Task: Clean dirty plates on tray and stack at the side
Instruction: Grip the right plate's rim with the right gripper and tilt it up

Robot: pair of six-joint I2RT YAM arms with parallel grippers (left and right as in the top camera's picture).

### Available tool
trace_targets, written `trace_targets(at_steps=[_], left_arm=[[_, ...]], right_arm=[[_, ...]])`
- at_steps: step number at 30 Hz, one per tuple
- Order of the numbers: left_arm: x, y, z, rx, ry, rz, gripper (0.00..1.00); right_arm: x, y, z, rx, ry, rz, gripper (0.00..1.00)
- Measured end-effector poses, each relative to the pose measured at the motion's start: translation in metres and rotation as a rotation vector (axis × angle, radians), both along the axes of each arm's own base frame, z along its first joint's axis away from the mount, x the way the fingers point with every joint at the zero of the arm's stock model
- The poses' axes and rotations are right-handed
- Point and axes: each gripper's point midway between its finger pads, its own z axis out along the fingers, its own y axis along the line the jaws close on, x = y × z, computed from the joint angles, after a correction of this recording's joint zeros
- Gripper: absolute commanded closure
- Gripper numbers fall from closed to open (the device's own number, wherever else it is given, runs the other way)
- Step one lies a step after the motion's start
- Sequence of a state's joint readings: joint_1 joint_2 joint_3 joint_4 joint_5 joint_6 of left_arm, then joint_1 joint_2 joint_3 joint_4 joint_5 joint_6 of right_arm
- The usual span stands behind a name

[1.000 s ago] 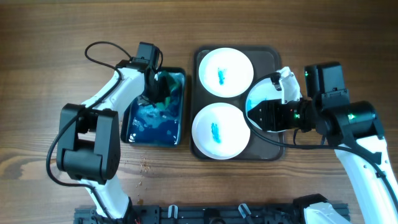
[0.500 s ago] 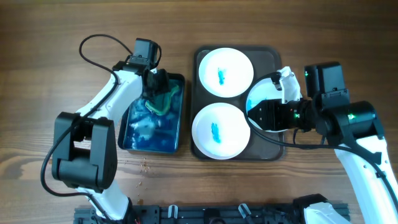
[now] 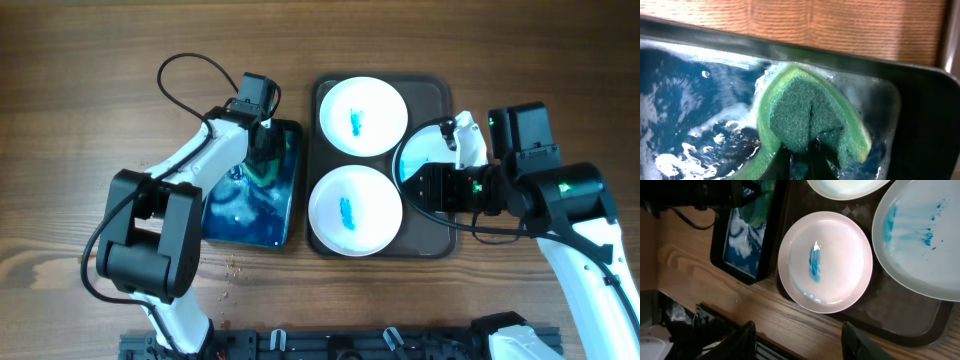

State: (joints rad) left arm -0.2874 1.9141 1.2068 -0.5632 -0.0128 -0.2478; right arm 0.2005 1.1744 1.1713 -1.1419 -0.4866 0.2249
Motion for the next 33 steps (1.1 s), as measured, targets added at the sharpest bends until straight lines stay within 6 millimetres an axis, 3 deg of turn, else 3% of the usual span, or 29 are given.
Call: trace_targets(at_steps=[1, 3, 5, 7, 11, 15, 17, 22, 29, 33], left_arm=[[-0.002, 0.002, 0.001, 0.005, 0.012, 0.004, 0.73], [-0.008, 0.009, 0.004, 0.015, 0.041, 0.020, 0.56], [-0.012, 0.015, 0.008, 0.013, 0.060, 0.046, 0.47], [-0.017, 0.019, 0.015, -0.004, 0.074, 0.072, 0.46], [-0.024, 0.020, 0.028, -0.034, 0.092, 0.078, 0.48], [-0.027, 0.014, 0.027, -0.052, 0.098, 0.071, 0.53], [-0.023, 0.012, 0.022, -0.064, 0.071, 0.066, 0.60], [-0.029, 0.014, -0.004, -0.069, 0.045, 0.065, 0.96], [-0.035, 0.016, -0.006, -0.060, 0.057, 0.071, 0.96], [-0.046, 0.019, 0.003, -0.047, 0.105, 0.073, 0.96]], right_arm=[[0.000, 0.000, 0.000, -0.001, 0.004, -0.002, 0.45], [-0.001, -0.002, -0.001, -0.008, 0.007, -0.008, 0.44], [-0.001, -0.005, -0.004, -0.028, 0.019, -0.027, 0.40], [-0.003, -0.012, -0.008, -0.060, 0.039, -0.061, 0.39], [-0.005, -0.023, -0.020, -0.119, 0.072, -0.109, 0.39], [-0.012, -0.029, -0.048, -0.164, 0.145, -0.125, 0.39], [-0.012, -0.031, -0.063, -0.177, 0.165, -0.126, 0.39], [-0.011, -0.026, -0.100, -0.165, 0.181, -0.092, 0.39], [-0.015, -0.019, -0.131, -0.126, 0.208, -0.061, 0.41], [-0.003, -0.016, -0.140, -0.117, 0.199, -0.074, 0.52]])
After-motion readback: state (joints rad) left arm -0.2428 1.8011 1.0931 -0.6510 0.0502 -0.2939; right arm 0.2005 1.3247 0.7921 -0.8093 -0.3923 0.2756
